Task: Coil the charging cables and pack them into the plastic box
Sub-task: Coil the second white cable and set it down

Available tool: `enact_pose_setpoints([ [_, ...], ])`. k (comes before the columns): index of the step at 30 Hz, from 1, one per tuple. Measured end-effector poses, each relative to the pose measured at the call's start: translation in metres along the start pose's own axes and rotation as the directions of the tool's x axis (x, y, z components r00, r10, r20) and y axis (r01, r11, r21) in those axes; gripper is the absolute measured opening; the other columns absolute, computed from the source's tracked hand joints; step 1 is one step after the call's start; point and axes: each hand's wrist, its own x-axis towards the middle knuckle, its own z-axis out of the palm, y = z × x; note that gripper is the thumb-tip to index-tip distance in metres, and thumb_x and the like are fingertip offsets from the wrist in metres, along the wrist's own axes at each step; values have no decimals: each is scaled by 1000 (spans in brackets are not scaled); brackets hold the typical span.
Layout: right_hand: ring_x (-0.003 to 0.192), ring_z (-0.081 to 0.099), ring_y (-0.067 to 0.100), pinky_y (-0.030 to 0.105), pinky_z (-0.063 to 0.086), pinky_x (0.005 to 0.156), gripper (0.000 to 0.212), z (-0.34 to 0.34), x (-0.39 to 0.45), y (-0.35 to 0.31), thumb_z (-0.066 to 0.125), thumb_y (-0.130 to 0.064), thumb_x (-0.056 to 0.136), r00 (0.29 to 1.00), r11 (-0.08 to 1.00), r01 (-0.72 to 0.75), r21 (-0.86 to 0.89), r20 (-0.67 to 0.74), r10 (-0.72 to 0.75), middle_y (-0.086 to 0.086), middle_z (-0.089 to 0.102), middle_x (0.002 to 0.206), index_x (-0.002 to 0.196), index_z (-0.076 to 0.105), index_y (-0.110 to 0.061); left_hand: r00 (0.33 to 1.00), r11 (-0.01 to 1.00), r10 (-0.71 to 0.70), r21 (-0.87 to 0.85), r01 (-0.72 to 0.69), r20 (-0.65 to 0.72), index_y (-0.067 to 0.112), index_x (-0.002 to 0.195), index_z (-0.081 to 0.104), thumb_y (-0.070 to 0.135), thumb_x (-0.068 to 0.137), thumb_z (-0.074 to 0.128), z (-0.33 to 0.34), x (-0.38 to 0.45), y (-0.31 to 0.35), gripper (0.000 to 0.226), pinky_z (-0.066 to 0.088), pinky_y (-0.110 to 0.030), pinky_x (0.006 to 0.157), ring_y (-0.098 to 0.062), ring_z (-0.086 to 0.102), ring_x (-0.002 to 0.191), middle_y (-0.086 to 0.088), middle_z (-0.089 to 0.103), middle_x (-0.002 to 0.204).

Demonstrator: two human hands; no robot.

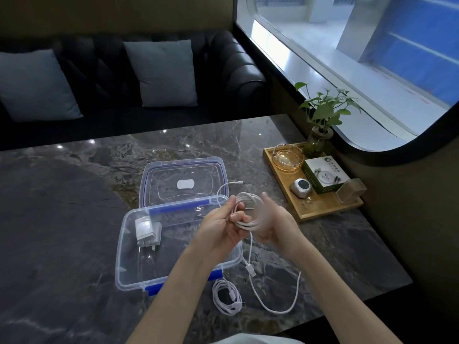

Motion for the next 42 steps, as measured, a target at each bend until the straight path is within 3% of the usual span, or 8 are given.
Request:
enact_pose_setpoints([
  [9,37,29,7,18,23,40,54,-21,-1,-29,45,-37,94,993,848,60,-526,117,2,-8,38,40,43,51,-21,981,965,-189,192,176,50,7,72,53,27,95,37,-12,-7,5,34,24,-11,27,-3,50,38,8,38,35],
  [13,44,28,14,23,24,44,54,-24,1,-31,48,-46,90,992,729,119,-674,116,-54,5,38,49,54,52,-5,995,839,-75,544,27,65,12,72,56,28,96,39,-16,-11,13,33,28,-17,42,-5,50,45,9,39,42],
  [19,68,60,7,15,44,69,51,-12,-8,-13,44,-52,86,971,851,168,-497,231,-56,0,68,70,79,70,-9,990,828,139,551,-102,-25,13,71,50,26,97,37,-23,-11,2,32,31,-20,47,-9,44,48,7,42,44],
  [22,87,66,9,21,50,80,24,-9,-7,1,53,-28,91,974,855,196,-480,198,-112,-3,71,91,104,66,-13,984,868,164,485,-108,-74,11,72,54,26,97,38,-28,-10,-5,33,33,-18,43,-11,45,51,5,46,47],
  [28,77,67,18,22,54,64,19,-6,-9,13,58,-16,89,987,907,160,-390,73,-143,13,72,92,103,69,-10,982,871,151,484,-79,-112,8,96,67,26,97,38,-35,-11,-12,34,51,-21,51,-14,62,62,-4,67,69],
  [32,65,67,7,15,50,54,15,-4,-11,18,59,-14,88,992,925,123,-358,34,-119,-1,73,76,97,71,-14,978,837,172,541,-83,-117,8,98,65,20,96,40,-41,-12,-14,28,53,-21,55,-19,65,77,-11,69,87],
  [37,65,67,6,15,52,58,12,-2,-13,19,60,-14,88,995,938,90,-334,-17,-101,1,72,77,94,70,-16,970,728,213,682,-76,-119,16,93,69,14,94,46,-52,-15,-15,23,54,-30,72,-13,67,76,2,74,78],
  [42,61,63,7,16,50,54,17,-3,-14,15,59,-13,89,997,942,76,-326,2,-80,1,70,72,100,71,-10,977,634,209,765,-111,-32,15,98,69,13,92,48,-56,-21,-5,21,52,-17,63,-3,69,69,9,74,71],
])
